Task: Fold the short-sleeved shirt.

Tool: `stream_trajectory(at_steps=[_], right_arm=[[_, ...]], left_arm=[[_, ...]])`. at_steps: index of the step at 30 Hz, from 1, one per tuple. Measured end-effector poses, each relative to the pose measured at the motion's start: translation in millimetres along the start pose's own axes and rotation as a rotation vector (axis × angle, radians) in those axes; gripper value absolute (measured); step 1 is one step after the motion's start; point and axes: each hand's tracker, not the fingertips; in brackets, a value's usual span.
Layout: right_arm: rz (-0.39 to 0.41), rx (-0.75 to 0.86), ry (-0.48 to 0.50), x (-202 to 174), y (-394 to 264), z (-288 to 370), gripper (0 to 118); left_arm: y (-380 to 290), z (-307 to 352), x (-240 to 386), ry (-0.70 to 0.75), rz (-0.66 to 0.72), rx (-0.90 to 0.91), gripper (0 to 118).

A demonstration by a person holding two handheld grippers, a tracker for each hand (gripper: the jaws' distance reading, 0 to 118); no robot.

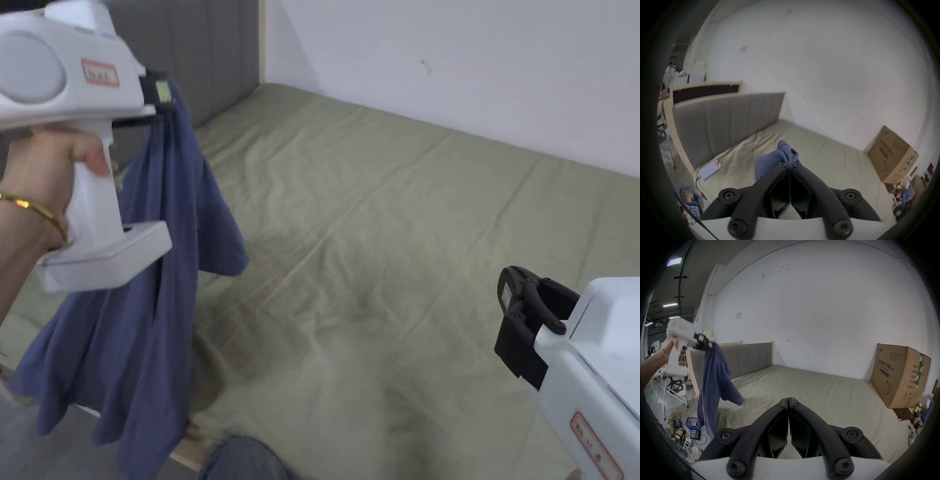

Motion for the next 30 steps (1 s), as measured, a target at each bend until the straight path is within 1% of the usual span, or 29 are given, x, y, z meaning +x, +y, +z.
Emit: stream_trajectory(at_steps=[4,7,10,13,16,19,23,26,30], right_arm=[[-0.026,0.048,-0.058,17,4,26,0],[-0.040,0.081,-0.108,32,9,45,0],[-0.053,0.113,-0.149,47,13,63,0],[-0.053,0.138,-0.201,63,15,80,0],[-0.062,0.153,-0.251,79,17,96,0],[-0.073,0.171,-0.314,94,17,113,0],[-0.092,0.176,-0.382,112,12,135,0],[-0.094,0.160,-0.424,123,4,148,0],[-0.113,0.127,-0.474,136,-9,157,0]], left_arm=[[49,34,58,-0.140,-0.021,0.084,0],[82,49,103,-0.204,-0.070,0.143,0],[112,58,145,-0.264,-0.088,0.182,0],[129,67,187,-0.346,-0.091,0.203,0],[134,67,229,-0.388,-0.107,0.207,0],[125,60,271,-0.443,-0.132,0.173,0],[88,34,323,-0.476,-0.223,0.098,0],[39,1,354,-0.490,-0.277,-0.020,0],[-55,-41,380,-0.482,-0.377,-0.201,0]])
